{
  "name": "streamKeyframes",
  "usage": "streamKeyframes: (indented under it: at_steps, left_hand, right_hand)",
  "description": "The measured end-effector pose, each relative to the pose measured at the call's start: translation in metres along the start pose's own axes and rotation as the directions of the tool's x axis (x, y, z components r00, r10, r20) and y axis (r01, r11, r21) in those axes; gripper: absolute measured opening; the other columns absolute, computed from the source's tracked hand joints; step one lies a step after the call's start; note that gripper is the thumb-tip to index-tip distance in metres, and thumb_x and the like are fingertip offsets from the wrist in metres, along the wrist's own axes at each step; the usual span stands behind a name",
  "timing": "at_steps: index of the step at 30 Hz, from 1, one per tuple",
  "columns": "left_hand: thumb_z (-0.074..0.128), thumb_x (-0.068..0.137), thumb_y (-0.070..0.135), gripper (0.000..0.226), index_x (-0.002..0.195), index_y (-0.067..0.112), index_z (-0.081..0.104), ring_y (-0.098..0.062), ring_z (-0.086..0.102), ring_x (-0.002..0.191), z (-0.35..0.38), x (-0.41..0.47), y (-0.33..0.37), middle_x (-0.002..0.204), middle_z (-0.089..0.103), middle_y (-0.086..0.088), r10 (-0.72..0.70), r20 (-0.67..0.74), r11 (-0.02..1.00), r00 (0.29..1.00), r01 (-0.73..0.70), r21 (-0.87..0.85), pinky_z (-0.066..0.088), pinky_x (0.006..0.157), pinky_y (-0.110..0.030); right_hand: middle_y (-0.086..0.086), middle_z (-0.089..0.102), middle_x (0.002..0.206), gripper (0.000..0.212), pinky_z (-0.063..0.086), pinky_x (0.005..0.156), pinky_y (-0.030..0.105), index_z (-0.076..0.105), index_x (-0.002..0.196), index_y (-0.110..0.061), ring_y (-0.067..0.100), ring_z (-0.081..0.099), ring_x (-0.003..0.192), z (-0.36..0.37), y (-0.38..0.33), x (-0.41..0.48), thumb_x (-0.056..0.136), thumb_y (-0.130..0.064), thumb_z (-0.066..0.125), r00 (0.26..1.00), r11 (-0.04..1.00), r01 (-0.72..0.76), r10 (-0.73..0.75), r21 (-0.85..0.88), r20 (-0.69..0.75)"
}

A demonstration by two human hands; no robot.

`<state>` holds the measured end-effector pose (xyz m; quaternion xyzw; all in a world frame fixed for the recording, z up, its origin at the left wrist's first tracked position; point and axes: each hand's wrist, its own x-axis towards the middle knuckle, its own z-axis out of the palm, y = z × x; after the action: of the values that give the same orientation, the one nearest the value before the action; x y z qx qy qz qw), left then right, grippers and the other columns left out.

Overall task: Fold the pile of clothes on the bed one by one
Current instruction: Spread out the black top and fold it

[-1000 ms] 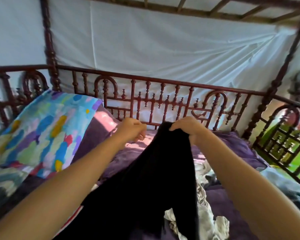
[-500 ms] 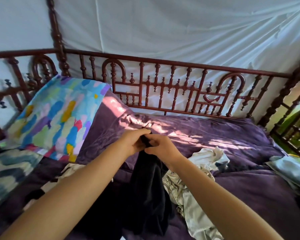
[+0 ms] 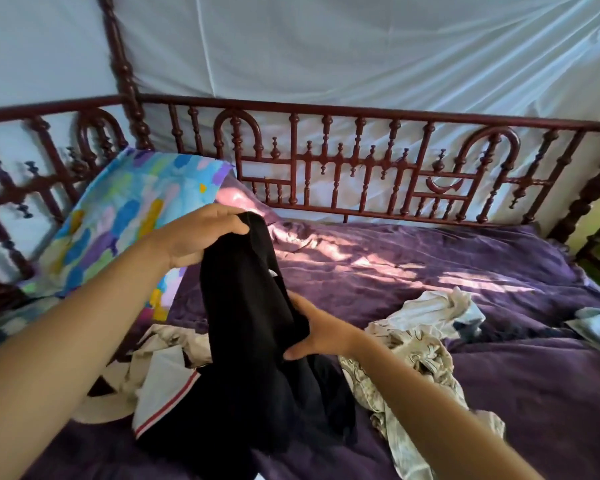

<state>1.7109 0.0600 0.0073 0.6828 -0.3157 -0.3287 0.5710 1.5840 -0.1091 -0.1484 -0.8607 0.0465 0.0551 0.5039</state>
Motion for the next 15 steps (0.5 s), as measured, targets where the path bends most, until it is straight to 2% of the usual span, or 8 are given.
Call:
streamKeyframes:
  at_steps: [2, 3, 5, 6, 8, 12, 13, 15]
  left_hand:
    - [0.051, 0.065, 0.009, 0.022, 0.053, 0.012, 0.069, -0.006, 0.062, 0.050, -0.013, -0.006, 0.006, 0.055, 0.065, 0.000, 0.024, -0.037, 0.999, 0.999, -0.024, -0.021, 0.049, 0.050, -0.012]
    - [0.049, 0.061, 0.011, 0.024, 0.052, 0.014, 0.070, -0.007, 0.062, 0.050, -0.020, -0.008, 0.007, 0.055, 0.065, 0.001, 0.037, -0.070, 0.998, 0.997, -0.040, -0.041, 0.049, 0.049, -0.013]
    - [0.047, 0.059, 0.012, 0.026, 0.050, 0.016, 0.070, -0.007, 0.063, 0.051, -0.036, -0.012, 0.006, 0.055, 0.065, 0.001, 0.062, -0.140, 0.993, 0.988, -0.075, -0.086, 0.050, 0.050, -0.013]
    - [0.046, 0.059, 0.013, 0.026, 0.050, 0.017, 0.070, -0.007, 0.063, 0.052, -0.043, -0.015, 0.006, 0.056, 0.066, 0.002, 0.072, -0.161, 0.992, 0.984, -0.088, -0.094, 0.050, 0.051, -0.013]
    - [0.045, 0.060, 0.013, 0.027, 0.049, 0.017, 0.070, -0.007, 0.063, 0.052, -0.054, -0.020, 0.006, 0.056, 0.066, 0.002, 0.086, -0.172, 0.990, 0.981, -0.104, -0.096, 0.051, 0.051, -0.014]
    - [0.045, 0.081, 0.004, 0.045, 0.045, 0.016, 0.069, -0.006, 0.063, 0.051, -0.063, -0.022, 0.005, 0.054, 0.066, 0.003, 0.109, -0.197, 0.986, 0.974, -0.130, -0.100, 0.050, 0.050, -0.014]
    - [0.041, 0.085, 0.002, 0.050, 0.046, 0.017, 0.069, -0.005, 0.063, 0.051, -0.062, -0.022, 0.006, 0.054, 0.066, 0.003, 0.111, -0.201, 0.986, 0.973, -0.134, -0.103, 0.051, 0.050, -0.014]
    - [0.047, 0.072, 0.007, 0.034, 0.049, 0.017, 0.071, -0.006, 0.064, 0.054, -0.060, -0.023, 0.010, 0.057, 0.067, 0.002, 0.120, -0.181, 0.983, 0.976, -0.142, -0.117, 0.052, 0.053, -0.015]
  right_hand:
    - [-0.004, 0.030, 0.147, 0.103, 0.029, 0.110, 0.035, 0.019, 0.147, -0.030, 0.013, 0.028, 0.132, 0.017, 0.019, 0.016, 0.065, -0.017, 0.081, 1.000, 0.980, -0.023, 0.025, -0.196, 0.007]
    - [-0.004, 0.042, 0.140, 0.091, 0.035, 0.106, 0.034, 0.031, 0.142, -0.029, 0.012, 0.037, 0.126, 0.024, 0.032, 0.022, 0.065, -0.018, 0.079, 0.999, 0.973, -0.034, 0.027, -0.227, -0.036]
    - [-0.014, 0.066, 0.093, 0.036, 0.049, 0.080, 0.023, 0.063, 0.103, -0.023, -0.001, 0.057, 0.087, 0.030, 0.051, 0.026, 0.071, -0.009, 0.071, 0.979, 0.992, -0.071, 0.049, -0.106, -0.198]
    - [-0.019, 0.064, 0.067, 0.014, 0.046, 0.068, 0.015, 0.066, 0.081, -0.012, -0.010, 0.053, 0.067, 0.031, 0.060, 0.026, 0.075, 0.001, 0.067, 0.962, 0.997, -0.064, 0.052, -0.037, -0.267]
    - [-0.022, 0.058, 0.049, 0.014, 0.040, 0.061, 0.009, 0.069, 0.072, 0.001, -0.012, 0.049, 0.053, 0.028, 0.056, 0.022, 0.080, 0.010, 0.061, 0.937, 0.996, -0.063, 0.079, 0.058, -0.340]
    - [-0.017, 0.061, 0.060, 0.024, 0.041, 0.067, 0.008, 0.060, 0.070, -0.013, -0.012, 0.052, 0.058, 0.019, 0.038, 0.018, 0.081, 0.008, 0.064, 0.936, 0.982, 0.010, 0.058, 0.190, -0.347]
    - [-0.013, 0.062, 0.076, 0.021, 0.042, 0.072, 0.009, 0.060, 0.081, -0.012, -0.011, 0.053, 0.069, 0.019, 0.035, 0.018, 0.079, 0.007, 0.067, 0.953, 0.987, 0.011, 0.038, 0.161, -0.301]
    - [-0.008, 0.056, 0.104, 0.049, 0.042, 0.087, 0.015, 0.054, 0.118, -0.012, -0.001, 0.052, 0.093, 0.027, 0.035, 0.024, 0.075, 0.000, 0.074, 0.984, 0.999, 0.004, 0.004, 0.041, -0.176]
